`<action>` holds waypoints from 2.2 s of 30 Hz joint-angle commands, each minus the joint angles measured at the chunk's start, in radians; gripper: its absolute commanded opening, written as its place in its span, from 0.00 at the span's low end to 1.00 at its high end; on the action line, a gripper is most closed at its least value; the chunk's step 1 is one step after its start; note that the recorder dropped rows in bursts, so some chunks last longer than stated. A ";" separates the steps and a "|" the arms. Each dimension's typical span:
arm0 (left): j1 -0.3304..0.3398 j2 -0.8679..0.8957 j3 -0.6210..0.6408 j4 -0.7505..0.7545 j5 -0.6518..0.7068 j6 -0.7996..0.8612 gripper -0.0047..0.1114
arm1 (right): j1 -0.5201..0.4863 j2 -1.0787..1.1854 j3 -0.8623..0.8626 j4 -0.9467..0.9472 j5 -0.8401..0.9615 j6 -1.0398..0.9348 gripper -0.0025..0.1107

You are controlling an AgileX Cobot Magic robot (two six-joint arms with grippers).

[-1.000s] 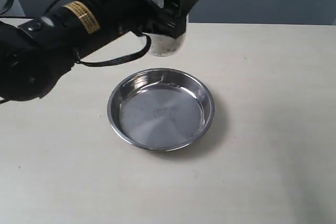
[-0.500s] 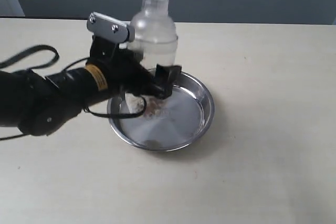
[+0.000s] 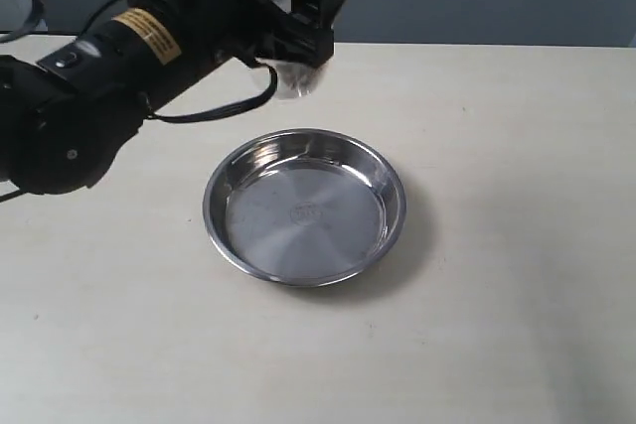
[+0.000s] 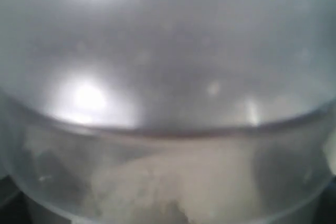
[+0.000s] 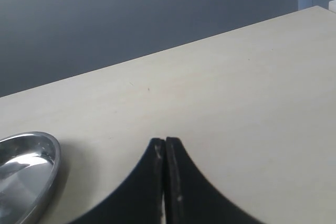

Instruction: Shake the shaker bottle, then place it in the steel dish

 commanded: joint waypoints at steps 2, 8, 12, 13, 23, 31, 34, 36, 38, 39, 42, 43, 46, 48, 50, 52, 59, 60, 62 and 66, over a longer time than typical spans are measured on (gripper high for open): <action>-0.001 0.011 0.002 -0.004 -0.060 -0.024 0.04 | 0.002 -0.004 0.002 -0.001 -0.011 -0.004 0.02; -0.001 0.011 0.002 0.004 -0.021 -0.034 0.04 | 0.002 -0.004 0.002 -0.001 -0.011 -0.004 0.02; -0.003 0.018 0.026 0.004 0.011 -0.034 0.04 | 0.002 -0.004 0.002 -0.001 -0.011 -0.004 0.02; -0.003 0.024 0.040 0.004 -0.006 -0.034 0.04 | 0.002 -0.004 0.002 -0.001 -0.011 -0.004 0.02; -0.003 0.236 0.175 -0.001 -0.400 -0.139 0.04 | 0.002 -0.004 0.002 -0.001 -0.011 -0.004 0.02; -0.003 0.359 0.175 -0.007 -0.477 -0.151 0.04 | 0.002 -0.004 0.002 -0.001 -0.011 -0.004 0.02; -0.003 0.389 0.175 -0.007 -0.509 -0.163 0.04 | 0.002 -0.004 0.002 -0.001 -0.011 -0.004 0.02; -0.003 0.405 0.173 -0.007 -0.526 -0.163 0.04 | 0.002 -0.004 0.002 -0.001 -0.011 -0.004 0.02; -0.003 0.425 0.169 -0.007 -0.532 -0.163 0.04 | 0.002 -0.004 0.002 -0.001 -0.011 -0.004 0.02; -0.003 0.439 0.167 -0.007 -0.532 -0.164 0.04 | 0.002 -0.004 0.002 -0.001 -0.011 -0.004 0.02; -0.003 0.483 0.151 0.013 -0.532 -0.167 0.04 | 0.002 -0.004 0.002 -0.001 -0.011 -0.004 0.02; -0.003 0.494 0.148 0.026 -0.532 -0.169 0.04 | 0.002 -0.004 0.002 -0.001 -0.011 -0.004 0.02; -0.003 0.517 0.135 0.039 -0.532 -0.169 0.04 | 0.002 -0.004 0.002 -0.001 -0.011 -0.004 0.02; -0.003 0.531 0.129 0.047 -0.532 -0.169 0.04 | 0.002 -0.004 0.002 -0.001 -0.011 -0.004 0.02; -0.003 0.541 0.124 0.065 -0.532 -0.169 0.04 | 0.002 -0.004 0.002 -0.001 -0.011 -0.004 0.02; -0.003 0.546 0.124 0.074 -0.532 -0.169 0.04 | 0.002 -0.004 0.002 -0.001 -0.011 -0.004 0.02; -0.003 0.547 0.124 0.107 -0.521 -0.169 0.04 | 0.002 -0.004 0.002 -0.001 -0.011 -0.004 0.02; -0.003 0.547 0.124 0.113 -0.519 -0.171 0.04 | 0.002 -0.004 0.002 -0.001 -0.011 -0.004 0.02; -0.003 0.547 0.124 0.116 -0.514 -0.178 0.06 | 0.002 -0.004 0.002 -0.001 -0.011 -0.004 0.02; -0.003 0.547 0.124 0.116 -0.511 -0.180 0.23 | 0.002 -0.004 0.002 -0.001 -0.011 -0.004 0.02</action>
